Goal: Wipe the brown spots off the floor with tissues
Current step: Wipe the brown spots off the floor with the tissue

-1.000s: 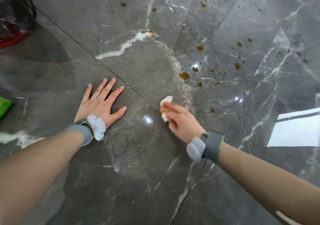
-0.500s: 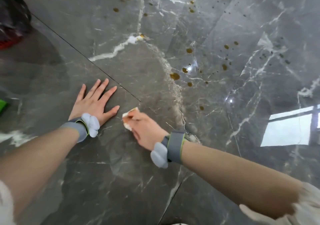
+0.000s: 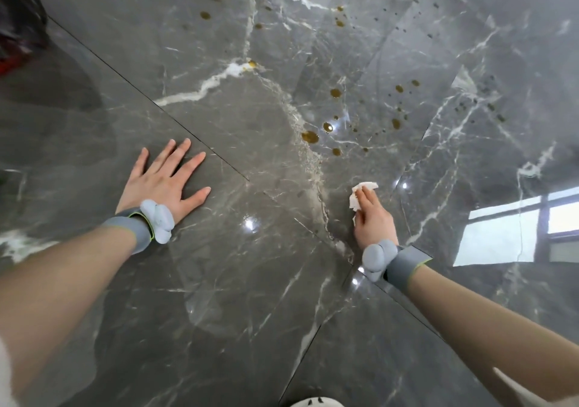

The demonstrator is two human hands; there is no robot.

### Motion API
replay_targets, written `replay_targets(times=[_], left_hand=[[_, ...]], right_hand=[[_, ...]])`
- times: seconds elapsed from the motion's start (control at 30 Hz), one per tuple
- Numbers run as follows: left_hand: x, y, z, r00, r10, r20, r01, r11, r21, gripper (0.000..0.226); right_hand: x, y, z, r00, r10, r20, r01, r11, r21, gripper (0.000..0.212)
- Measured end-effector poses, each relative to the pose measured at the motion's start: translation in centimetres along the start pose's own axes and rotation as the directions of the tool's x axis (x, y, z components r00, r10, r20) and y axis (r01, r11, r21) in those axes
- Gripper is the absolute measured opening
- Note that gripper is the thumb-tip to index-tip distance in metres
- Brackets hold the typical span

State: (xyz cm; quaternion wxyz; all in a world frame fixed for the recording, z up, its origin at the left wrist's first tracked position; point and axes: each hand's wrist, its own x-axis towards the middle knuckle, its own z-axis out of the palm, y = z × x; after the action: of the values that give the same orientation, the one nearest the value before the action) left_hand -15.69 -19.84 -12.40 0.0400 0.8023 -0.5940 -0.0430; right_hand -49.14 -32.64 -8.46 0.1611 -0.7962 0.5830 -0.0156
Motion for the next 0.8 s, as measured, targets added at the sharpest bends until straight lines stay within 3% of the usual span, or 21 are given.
replay_targets(times=[0.1, 0.23, 0.27, 0.3, 0.37, 0.43, 0.5, 0.57, 0.67, 0.73, 0.8], left_hand=[[0.0, 0.0, -0.2, 1.000, -0.002, 0.001, 0.002, 1.000, -0.005, 0.078], [-0.1, 0.0, -0.2, 1.000, 0.001, 0.003, -0.001, 1.000, -0.016, 0.078], [0.0, -0.1, -0.2, 1.000, 0.002, 0.004, -0.002, 1.000, -0.013, 0.078], [0.0, -0.1, -0.2, 1.000, 0.002, 0.004, -0.002, 1.000, -0.007, 0.078], [-0.1, 0.0, -0.1, 1.000, 0.001, 0.006, -0.001, 1.000, -0.001, 0.078], [0.0, 0.0, -0.2, 1.000, 0.001, 0.001, -0.001, 1.000, -0.004, 0.078], [0.1, -0.1, -0.2, 1.000, -0.001, -0.001, 0.001, 1.000, -0.002, 0.078], [0.1, -0.3, -0.2, 1.000, -0.016, -0.010, 0.016, 1.000, 0.000, 0.077], [0.1, 0.0, -0.1, 1.000, -0.002, -0.006, 0.002, 1.000, -0.007, 0.075], [0.0, 0.0, -0.2, 1.000, -0.002, 0.004, 0.002, 1.000, 0.002, 0.075], [0.1, 0.0, -0.1, 1.000, -0.006, 0.003, 0.006, 1.000, 0.006, 0.075]], right_hand=[[-2.7, -3.5, 1.8, 0.928, -0.352, 0.120, 0.349, 0.936, 0.046, 0.061], [-5.0, -4.8, 3.2, 0.709, -0.651, 0.272, 0.640, 0.755, 0.139, 0.063], [-4.7, -3.9, 3.0, 0.722, -0.640, 0.264, 0.635, 0.764, 0.116, 0.063], [-4.1, -2.7, 2.6, 0.785, -0.580, 0.217, 0.577, 0.812, 0.084, 0.061], [-3.0, -0.5, 1.2, 0.945, -0.313, 0.095, 0.309, 0.949, 0.058, 0.057], [-2.1, 0.5, 0.4, 0.992, -0.115, 0.052, 0.114, 0.993, 0.035, 0.062], [-2.1, -0.4, 0.5, 0.994, -0.081, 0.066, 0.080, 0.996, 0.029, 0.067], [-3.1, -2.5, 1.7, 0.962, -0.261, 0.080, 0.255, 0.964, 0.073, 0.064], [-6.9, -5.7, 4.8, 0.766, -0.611, 0.199, 0.588, 0.791, 0.167, 0.057], [-7.1, -6.9, 6.0, 0.663, -0.709, 0.238, 0.686, 0.704, 0.185, 0.061], [-4.5, -6.8, 5.7, 0.673, -0.713, 0.194, 0.700, 0.700, 0.142, 0.062]])
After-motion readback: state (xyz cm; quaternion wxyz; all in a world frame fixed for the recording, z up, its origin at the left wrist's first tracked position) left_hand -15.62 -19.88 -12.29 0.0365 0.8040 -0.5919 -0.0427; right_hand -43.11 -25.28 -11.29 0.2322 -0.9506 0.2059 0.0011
